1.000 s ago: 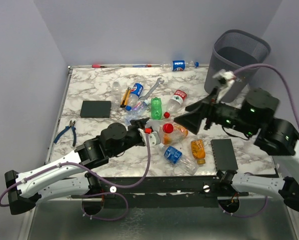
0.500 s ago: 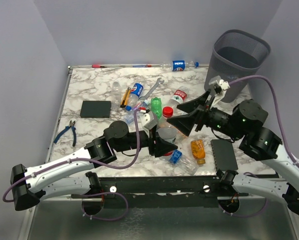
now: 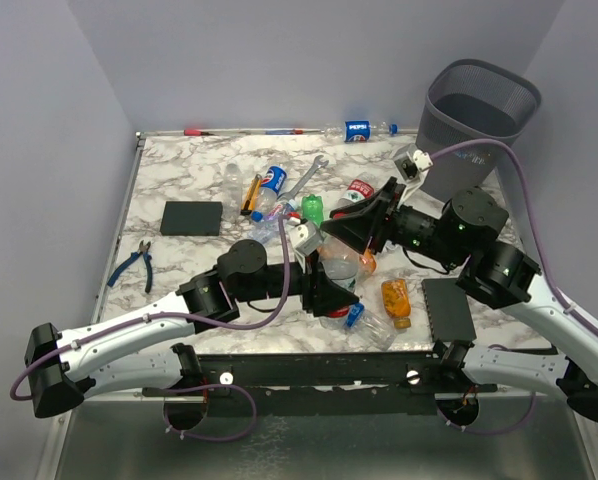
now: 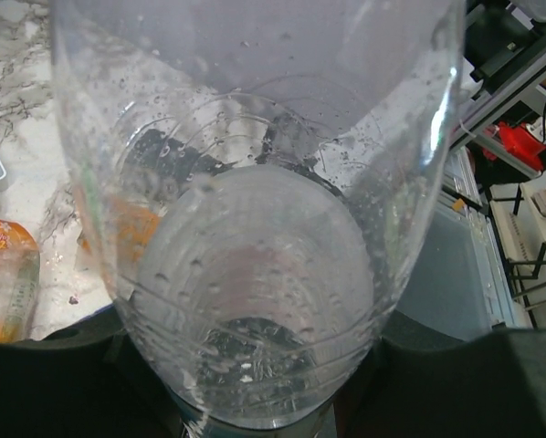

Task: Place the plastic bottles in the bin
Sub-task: Pick up the plastic bottle at the center of the board, then place the plastic bottle in the trash bin.

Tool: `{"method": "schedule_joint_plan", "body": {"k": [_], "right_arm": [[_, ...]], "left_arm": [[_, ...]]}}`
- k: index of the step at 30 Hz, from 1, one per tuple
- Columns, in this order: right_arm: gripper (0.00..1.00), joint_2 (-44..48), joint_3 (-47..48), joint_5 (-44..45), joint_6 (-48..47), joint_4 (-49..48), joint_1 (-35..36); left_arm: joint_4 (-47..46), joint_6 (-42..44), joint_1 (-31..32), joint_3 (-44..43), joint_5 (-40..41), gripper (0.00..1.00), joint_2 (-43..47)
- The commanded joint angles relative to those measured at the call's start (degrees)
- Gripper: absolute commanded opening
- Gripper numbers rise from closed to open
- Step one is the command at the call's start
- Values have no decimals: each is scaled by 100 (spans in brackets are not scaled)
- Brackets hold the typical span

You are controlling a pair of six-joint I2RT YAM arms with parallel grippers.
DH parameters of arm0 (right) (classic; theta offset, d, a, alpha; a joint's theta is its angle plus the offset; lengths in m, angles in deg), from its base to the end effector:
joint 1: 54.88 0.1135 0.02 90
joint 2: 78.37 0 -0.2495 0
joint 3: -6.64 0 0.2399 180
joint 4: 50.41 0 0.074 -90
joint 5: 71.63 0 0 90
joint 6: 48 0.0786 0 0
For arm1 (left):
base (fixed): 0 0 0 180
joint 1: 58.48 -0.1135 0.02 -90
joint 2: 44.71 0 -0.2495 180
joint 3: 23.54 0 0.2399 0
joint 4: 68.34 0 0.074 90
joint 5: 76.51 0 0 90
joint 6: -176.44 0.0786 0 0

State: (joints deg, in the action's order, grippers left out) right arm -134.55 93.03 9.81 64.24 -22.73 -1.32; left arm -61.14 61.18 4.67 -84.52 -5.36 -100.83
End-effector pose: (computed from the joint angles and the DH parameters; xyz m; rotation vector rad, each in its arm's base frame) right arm 0.1332 0.2000 0.4482 -0.5665 1.5454 1.1504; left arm 0.0985 -0.2508 0.3349 0.8529 1.6042 -1.4144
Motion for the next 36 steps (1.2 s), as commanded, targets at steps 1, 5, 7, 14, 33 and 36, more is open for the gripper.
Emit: {"method": "schedule_joint_plan", "body": {"k": [1,5,7,14,33,36], "right_arm": [[24,-47,232,23,-66,276,23],[1,2,418,359,-135,555,23],[1,33,622,761,-269,765,23],[0,-380,2145,3622,-1320,1328,17],[1,-3546,3688,5983,-2929,-4197,-3649],[1,-3956,4035,5901,-2773,-4204,-4009]], "left_arm": [[-93,57,17,-219,93,38,80],[-47,118,13,-160,641,94,234],[-38,186,12,-37,1237,99,461],[315,956,15,570,3948,99,1868],[-34,818,13,2545,7131,99,4536],[176,863,15,2438,7118,99,4591]]}}
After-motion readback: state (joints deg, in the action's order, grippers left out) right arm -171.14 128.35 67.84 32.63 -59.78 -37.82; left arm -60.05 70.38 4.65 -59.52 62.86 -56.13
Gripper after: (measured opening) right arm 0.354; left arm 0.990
